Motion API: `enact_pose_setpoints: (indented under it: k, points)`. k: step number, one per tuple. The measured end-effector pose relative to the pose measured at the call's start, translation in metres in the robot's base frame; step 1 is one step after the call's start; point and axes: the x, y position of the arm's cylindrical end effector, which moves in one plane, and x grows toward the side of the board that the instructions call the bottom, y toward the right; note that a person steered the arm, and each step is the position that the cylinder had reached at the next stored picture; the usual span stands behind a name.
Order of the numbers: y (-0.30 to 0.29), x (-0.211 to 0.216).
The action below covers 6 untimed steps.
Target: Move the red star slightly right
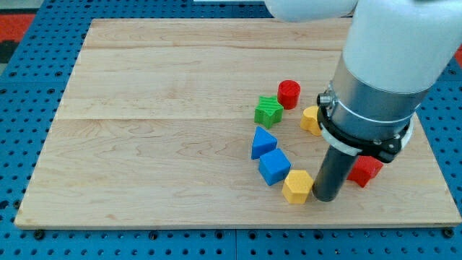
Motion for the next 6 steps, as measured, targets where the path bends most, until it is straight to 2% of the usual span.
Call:
enact_pose_setpoints:
  k: [1, 2, 4, 6]
  points:
    - [-0.033, -0.001]
    - [-0.032, 0.000]
    - [0.010, -0.011]
    - [0.008, -0.016]
